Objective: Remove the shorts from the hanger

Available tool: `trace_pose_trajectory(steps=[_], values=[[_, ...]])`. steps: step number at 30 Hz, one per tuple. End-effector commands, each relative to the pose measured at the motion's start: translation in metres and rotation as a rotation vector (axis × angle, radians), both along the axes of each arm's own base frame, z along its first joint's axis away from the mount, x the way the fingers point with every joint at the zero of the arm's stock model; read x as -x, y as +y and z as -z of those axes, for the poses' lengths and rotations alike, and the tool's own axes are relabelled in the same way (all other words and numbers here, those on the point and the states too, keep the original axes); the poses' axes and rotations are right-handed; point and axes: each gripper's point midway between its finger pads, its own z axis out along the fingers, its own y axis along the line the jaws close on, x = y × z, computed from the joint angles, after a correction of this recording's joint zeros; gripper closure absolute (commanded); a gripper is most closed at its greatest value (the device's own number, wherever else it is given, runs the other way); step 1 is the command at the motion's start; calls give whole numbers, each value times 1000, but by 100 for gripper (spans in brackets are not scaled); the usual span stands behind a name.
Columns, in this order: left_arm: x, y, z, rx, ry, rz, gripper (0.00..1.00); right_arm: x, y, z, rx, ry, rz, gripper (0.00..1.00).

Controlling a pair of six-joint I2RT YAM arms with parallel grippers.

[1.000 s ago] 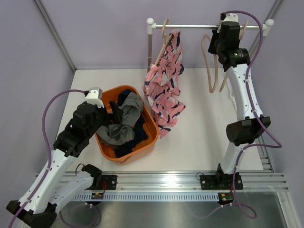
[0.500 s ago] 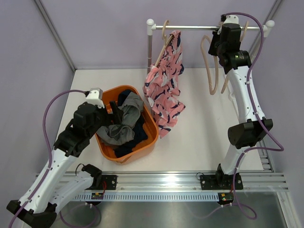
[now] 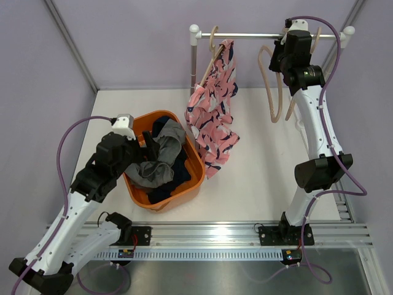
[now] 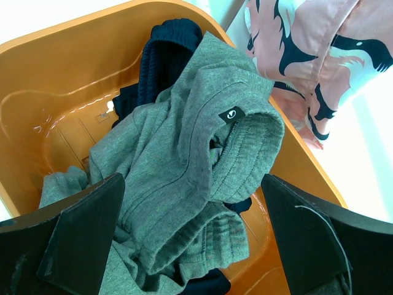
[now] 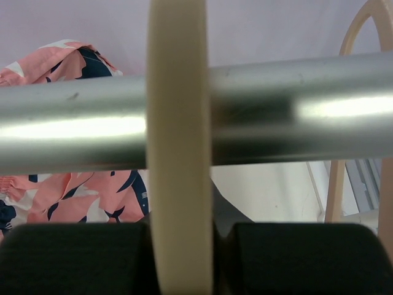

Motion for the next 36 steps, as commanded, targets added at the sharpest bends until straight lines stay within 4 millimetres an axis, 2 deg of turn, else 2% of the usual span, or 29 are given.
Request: trace_pose_trajectory(steps=[1,11,21,36], values=[[-4,-2,-9,18,-37,7,1,7,2,1,10,24,-21,100],[-3,-3,-9,19,-37,12,1,12,1,1,32,19,-38,100],[-2,-5,-9,24,-36,25,1,19,4,10,18,33,-53,100],[-1,-6,-10,28,-39,30,1,28,4,-4,8,4,-55,93]])
